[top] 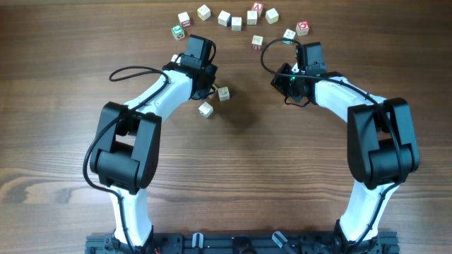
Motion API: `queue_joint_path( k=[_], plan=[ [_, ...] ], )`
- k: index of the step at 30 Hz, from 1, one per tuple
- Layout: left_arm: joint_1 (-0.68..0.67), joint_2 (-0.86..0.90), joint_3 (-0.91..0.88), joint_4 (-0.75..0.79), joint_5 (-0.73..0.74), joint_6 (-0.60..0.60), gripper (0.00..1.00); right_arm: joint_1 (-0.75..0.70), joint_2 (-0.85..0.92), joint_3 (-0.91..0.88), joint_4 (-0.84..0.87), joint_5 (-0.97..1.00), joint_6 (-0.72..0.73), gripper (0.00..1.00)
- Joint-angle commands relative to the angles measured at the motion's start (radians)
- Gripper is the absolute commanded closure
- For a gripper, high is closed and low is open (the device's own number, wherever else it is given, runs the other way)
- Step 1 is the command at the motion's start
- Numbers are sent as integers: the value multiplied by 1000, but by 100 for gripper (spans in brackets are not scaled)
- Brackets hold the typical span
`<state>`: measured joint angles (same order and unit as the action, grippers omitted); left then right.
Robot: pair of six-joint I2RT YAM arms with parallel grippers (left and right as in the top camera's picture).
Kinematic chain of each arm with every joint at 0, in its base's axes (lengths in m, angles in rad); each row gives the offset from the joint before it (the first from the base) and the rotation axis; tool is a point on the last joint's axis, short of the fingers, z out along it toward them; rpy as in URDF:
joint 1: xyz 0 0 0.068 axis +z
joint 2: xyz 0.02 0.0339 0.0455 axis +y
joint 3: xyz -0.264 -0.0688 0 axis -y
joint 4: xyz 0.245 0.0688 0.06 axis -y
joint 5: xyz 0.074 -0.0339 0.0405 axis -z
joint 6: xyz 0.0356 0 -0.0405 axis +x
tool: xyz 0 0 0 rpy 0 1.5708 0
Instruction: Form a circle
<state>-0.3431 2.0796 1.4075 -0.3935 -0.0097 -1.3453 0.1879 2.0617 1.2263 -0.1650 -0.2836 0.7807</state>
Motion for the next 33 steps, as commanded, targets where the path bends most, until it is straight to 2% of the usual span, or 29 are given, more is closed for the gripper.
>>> queue_joint_path(
  k=[1,8,13,17,18,19,21,22,23,24,29,33],
  plan=[
    [0,15,13,-2,-17,-5,96,-6,-26,0,-1,3,1,95],
    [10,15,13,16,-28,-6,94,-6,-26,0,-2,3,0,95],
    [85,-2,13,53,-18,6,96,-6,-26,0,-2,3,-21,96],
    [151,-65,13,-116,7,46,96,-6,-26,0,0,3,-19,93],
    [161,-82,13,-155,22,85,92,-6,-26,0,0,3,-19,92],
    [171,-103,13,-203,49,125,82,-6,-26,0,0,3,-19,91],
    [179,-143,13,-299,102,265,35,-6,-26,0,0,3,-19,87],
    [177,-154,13,-337,108,315,20,-6,-26,0,0,2,-19,86],
    [172,-163,13,-371,111,362,13,-6,-26,0,1,2,-18,86],
    [166,-167,13,-399,111,428,8,-6,-26,0,2,2,-19,85],
    [93,-166,10,-417,105,831,6,-6,-26,0,3,2,-18,83],
    [8,-166,-23,-326,58,1033,8,-6,-26,0,3,2,-18,83]
  ],
)
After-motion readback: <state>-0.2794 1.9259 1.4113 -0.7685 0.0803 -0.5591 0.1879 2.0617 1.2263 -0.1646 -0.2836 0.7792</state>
